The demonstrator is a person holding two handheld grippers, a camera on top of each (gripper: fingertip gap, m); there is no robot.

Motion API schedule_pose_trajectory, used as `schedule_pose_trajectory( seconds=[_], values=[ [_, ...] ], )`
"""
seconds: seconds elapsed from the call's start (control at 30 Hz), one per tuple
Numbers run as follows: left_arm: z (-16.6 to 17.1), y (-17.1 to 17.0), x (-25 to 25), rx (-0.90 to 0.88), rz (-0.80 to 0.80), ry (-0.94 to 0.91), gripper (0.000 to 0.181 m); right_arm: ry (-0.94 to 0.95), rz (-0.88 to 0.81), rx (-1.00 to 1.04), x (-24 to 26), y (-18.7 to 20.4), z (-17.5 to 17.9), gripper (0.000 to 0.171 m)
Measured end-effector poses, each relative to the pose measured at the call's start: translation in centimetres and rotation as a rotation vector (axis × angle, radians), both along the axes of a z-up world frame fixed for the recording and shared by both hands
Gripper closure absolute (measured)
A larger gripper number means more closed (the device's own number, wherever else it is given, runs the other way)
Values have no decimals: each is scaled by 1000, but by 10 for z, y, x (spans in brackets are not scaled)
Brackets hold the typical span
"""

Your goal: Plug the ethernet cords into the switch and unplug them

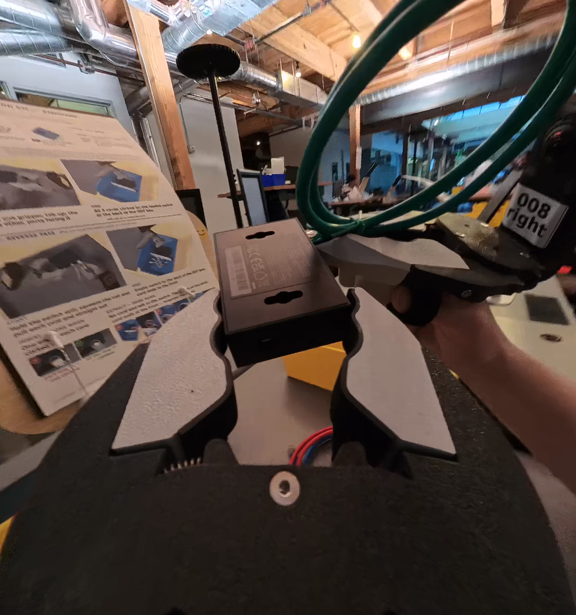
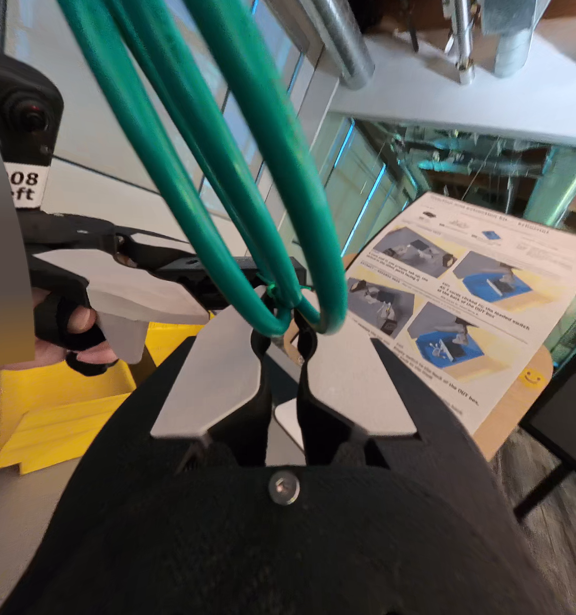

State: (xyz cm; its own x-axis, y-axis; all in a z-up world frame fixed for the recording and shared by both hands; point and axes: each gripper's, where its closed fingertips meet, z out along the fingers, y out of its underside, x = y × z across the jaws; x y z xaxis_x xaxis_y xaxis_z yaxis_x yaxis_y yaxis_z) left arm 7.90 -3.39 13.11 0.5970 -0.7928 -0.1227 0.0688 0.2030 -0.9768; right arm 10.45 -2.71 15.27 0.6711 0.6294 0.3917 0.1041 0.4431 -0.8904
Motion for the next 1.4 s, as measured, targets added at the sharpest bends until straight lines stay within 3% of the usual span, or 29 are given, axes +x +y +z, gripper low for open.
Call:
schedule_pose_trajectory(
  seconds=[0.27,0.5,1.4],
  values=[
    [-5,-9,9,321,235,293,109,187,186,280,12,-17,2,157],
    [-16,-7,15,421,387,487,107,200,255,390,20,-35,6,157],
    [-13,-11,16,435,390,490,107,221,282,409,20,-39,9,157]
  ],
)
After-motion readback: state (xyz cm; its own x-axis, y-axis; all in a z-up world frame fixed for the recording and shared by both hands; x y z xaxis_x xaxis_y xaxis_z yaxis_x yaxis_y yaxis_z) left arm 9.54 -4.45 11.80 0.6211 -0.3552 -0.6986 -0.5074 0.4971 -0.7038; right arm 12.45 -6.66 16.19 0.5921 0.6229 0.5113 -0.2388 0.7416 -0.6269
